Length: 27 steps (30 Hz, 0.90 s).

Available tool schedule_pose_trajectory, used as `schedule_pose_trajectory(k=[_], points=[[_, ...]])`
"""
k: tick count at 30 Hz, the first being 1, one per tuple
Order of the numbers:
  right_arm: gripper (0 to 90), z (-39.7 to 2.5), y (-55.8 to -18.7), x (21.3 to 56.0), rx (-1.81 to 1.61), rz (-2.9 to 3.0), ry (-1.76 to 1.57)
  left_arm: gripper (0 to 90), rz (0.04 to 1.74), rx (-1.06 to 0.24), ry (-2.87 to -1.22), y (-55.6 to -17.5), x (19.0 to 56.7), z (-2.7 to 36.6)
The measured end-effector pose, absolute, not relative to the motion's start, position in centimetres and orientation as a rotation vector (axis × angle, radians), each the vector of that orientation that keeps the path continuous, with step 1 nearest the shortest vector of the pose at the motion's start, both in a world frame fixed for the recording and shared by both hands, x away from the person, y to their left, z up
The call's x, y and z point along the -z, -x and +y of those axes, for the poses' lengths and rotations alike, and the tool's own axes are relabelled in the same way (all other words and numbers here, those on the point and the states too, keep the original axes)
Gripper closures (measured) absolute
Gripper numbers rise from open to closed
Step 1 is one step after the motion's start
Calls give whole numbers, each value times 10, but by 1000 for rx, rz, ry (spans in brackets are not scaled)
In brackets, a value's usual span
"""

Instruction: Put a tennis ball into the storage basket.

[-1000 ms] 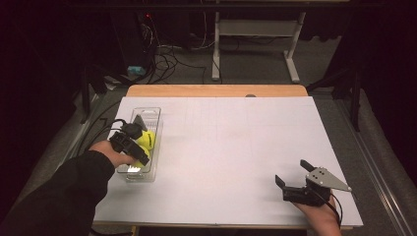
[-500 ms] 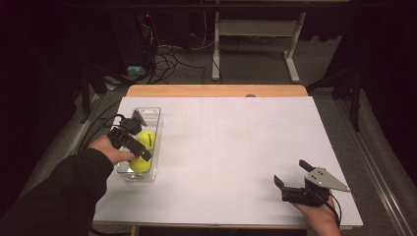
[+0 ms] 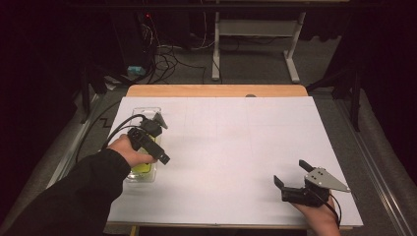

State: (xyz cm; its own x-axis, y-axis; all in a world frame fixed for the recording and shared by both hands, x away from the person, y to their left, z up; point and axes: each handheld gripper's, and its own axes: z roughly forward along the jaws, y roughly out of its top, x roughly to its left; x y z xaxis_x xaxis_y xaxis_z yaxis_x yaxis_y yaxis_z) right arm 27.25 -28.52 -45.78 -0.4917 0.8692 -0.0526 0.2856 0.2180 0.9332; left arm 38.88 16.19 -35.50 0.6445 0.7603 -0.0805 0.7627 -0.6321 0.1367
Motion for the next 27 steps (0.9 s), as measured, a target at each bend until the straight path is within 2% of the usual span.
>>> schedule_pose_trajectory(k=[11,16,20,27], points=[[1,-286,-271,456,-1275,1900,-1062,4,1077,66,-2734,-374,378,100],[1,-286,-271,456,-1280,1898,-1057,4,1044,3,-2701,-365,392,85],[1,-285,-270,455,-1283,1898,-1060,4,1036,-14,-2608,-358,405,81],[1,-284,-270,455,-1292,1900,-1057,3,996,-17,-2339,-342,436,94]])
